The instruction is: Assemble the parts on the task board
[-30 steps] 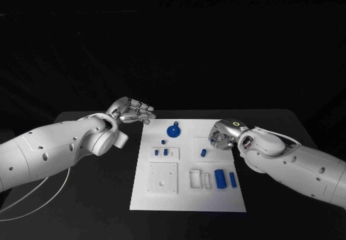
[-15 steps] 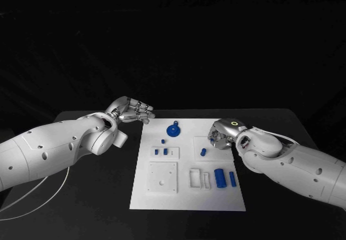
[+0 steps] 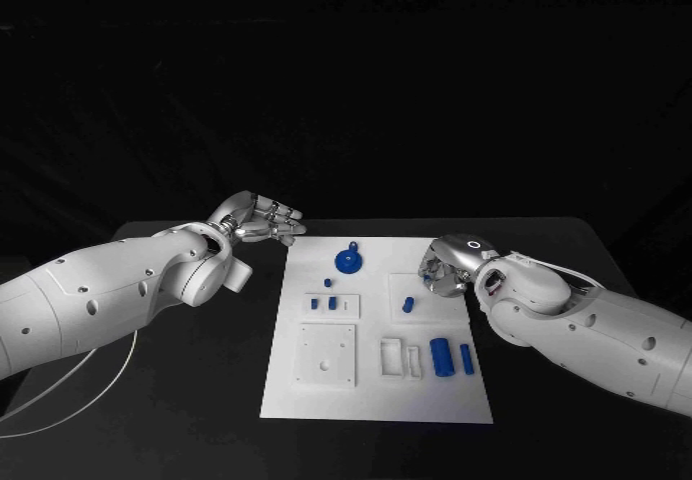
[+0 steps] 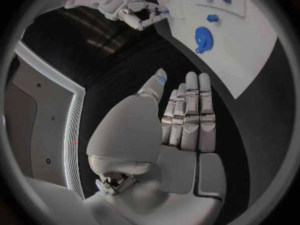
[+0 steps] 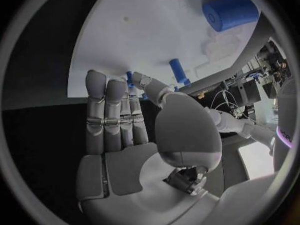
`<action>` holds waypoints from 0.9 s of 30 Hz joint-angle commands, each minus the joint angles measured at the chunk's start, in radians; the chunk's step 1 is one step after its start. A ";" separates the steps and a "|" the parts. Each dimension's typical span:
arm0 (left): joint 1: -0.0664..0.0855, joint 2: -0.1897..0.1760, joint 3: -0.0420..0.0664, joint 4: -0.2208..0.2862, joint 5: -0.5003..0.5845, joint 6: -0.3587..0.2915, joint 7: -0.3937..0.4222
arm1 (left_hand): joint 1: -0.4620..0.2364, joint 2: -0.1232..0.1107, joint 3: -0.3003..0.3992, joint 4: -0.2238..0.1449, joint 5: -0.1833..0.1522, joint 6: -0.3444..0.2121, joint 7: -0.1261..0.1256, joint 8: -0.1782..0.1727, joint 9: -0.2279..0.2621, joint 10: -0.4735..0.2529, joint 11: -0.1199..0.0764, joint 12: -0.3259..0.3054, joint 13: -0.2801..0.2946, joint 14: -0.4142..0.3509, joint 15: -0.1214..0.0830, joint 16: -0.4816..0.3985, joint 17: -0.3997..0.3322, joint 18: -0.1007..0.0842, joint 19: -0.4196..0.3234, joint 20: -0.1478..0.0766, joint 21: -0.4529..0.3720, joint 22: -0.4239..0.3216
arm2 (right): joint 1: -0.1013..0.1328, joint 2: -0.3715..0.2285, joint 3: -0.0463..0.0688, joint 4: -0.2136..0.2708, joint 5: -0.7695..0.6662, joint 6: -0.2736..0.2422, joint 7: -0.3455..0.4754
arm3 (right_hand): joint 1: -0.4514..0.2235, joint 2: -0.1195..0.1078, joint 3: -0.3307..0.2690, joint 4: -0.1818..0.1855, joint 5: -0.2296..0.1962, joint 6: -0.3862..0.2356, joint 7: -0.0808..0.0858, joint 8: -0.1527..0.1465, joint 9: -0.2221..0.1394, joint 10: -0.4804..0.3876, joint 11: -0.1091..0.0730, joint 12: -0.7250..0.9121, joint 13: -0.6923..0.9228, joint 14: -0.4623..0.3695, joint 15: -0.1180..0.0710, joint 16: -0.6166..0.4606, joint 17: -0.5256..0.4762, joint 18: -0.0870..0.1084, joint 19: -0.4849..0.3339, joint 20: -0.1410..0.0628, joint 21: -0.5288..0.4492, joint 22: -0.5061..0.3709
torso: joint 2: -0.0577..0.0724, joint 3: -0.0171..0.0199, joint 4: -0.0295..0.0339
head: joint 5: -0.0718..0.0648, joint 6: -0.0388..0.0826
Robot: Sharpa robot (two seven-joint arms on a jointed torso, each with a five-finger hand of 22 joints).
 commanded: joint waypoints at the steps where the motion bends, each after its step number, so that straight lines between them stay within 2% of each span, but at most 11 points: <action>1: 0.001 0.004 0.001 -0.011 0.007 0.013 0.011 | -0.001 0.007 -0.007 0.000 0.002 0.003 0.005 0.003 0.001 -0.004 0.000 0.000 0.001 -0.009 0.000 -0.001 0.000 -0.018 0.000 0.006 0.005 -0.002 | 0.006 -0.001 0.006 0.011 0.035 -0.020 -0.004 | -0.001 0.011 0.004 -0.005 0.000 0.008 0.000 0.004 -0.001 0.008 -0.001 0.001 0.000 0.001 -0.009 -0.007 0.001 0.015 0.009 0.001 -0.004 0.018 | 0.000 0.0005 0.0003 | 0.000 0.002; 9: 0.001 0.006 0.001 -0.029 0.007 0.014 0.012 | -0.001 0.007 -0.007 0.000 0.002 0.003 0.005 0.003 0.001 -0.004 0.000 0.000 0.001 -0.009 0.000 -0.001 0.000 -0.018 0.000 0.006 0.005 -0.002 | 0.011 -0.013 0.029 0.039 0.059 -0.052 0.011 | 0.002 0.009 0.006 -0.001 -0.005 0.009 -0.001 0.004 -0.002 0.008 -0.001 0.001 0.000 0.001 -0.010 -0.005 0.003 0.012 0.023 0.000 -0.001 0.074 | 0.000 -0.0005 0.0011 | 0.002 0.004; 14: 0.001 0.005 0.001 -0.029 0.007 0.012 0.014 | 0.002 0.006 -0.007 0.001 0.003 0.002 0.006 0.003 0.001 -0.005 0.001 0.000 0.001 -0.010 0.000 0.000 0.000 -0.018 0.000 0.006 0.005 -0.006 | 0.012 -0.033 0.044 0.090 0.087 -0.054 0.029 | 0.004 0.010 0.002 0.000 -0.006 0.010 -0.001 0.004 -0.002 0.008 -0.001 0.001 0.000 0.001 -0.010 -0.004 0.003 0.011 0.031 0.000 -0.010 0.119 | 0.000 -0.0012 0.0003 | 0.008 0.006; 18: 0.001 0.006 0.001 -0.026 0.009 0.006 0.017 | 0.002 0.006 -0.007 0.001 0.003 0.002 0.006 0.003 0.001 -0.006 0.001 0.000 0.001 -0.011 0.000 -0.001 0.000 -0.018 -0.001 0.007 0.005 -0.007 | 0.009 -0.039 0.048 0.136 0.109 -0.056 0.045 | 0.005 0.013 -0.002 0.000 -0.006 0.008 0.000 0.004 -0.002 0.007 -0.001 0.001 0.000 0.001 -0.010 -0.005 0.001 0.008 0.041 0.000 -0.003 0.153 | -0.001 -0.0026 -0.0014 | 0.011 0.010; 23: 0.001 0.007 0.001 -0.017 0.011 -0.003 0.020 | 0.003 0.007 -0.007 0.002 0.004 0.001 0.007 0.003 0.001 -0.006 0.001 0.000 0.001 -0.010 0.000 0.000 0.000 -0.018 0.000 0.006 0.005 -0.008 | -0.001 -0.033 0.050 0.188 0.116 -0.056 0.054 | 0.005 0.014 -0.004 0.000 -0.006 0.008 0.000 0.004 -0.002 0.006 -0.001 0.001 0.000 0.000 -0.010 -0.006 0.001 0.006 0.045 0.000 0.010 0.181 | -0.003 -0.0033 0.0017 | 0.017 0.007; 27: 0.001 0.013 0.000 -0.007 0.013 -0.014 0.024 | 0.004 0.007 -0.007 0.002 0.006 0.001 0.007 0.003 0.002 -0.005 0.001 0.000 0.001 -0.010 0.000 0.000 0.000 -0.018 0.000 0.006 0.005 -0.009 | -0.012 -0.017 0.049 0.225 0.094 -0.058 0.051 | 0.006 0.015 -0.005 -0.001 -0.005 0.005 0.000 0.004 -0.002 0.004 0.000 0.002 0.000 0.002 -0.009 -0.005 0.000 0.007 0.048 0.001 -0.001 0.203 | -0.003 -0.0039 0.0033 | 0.033 0.008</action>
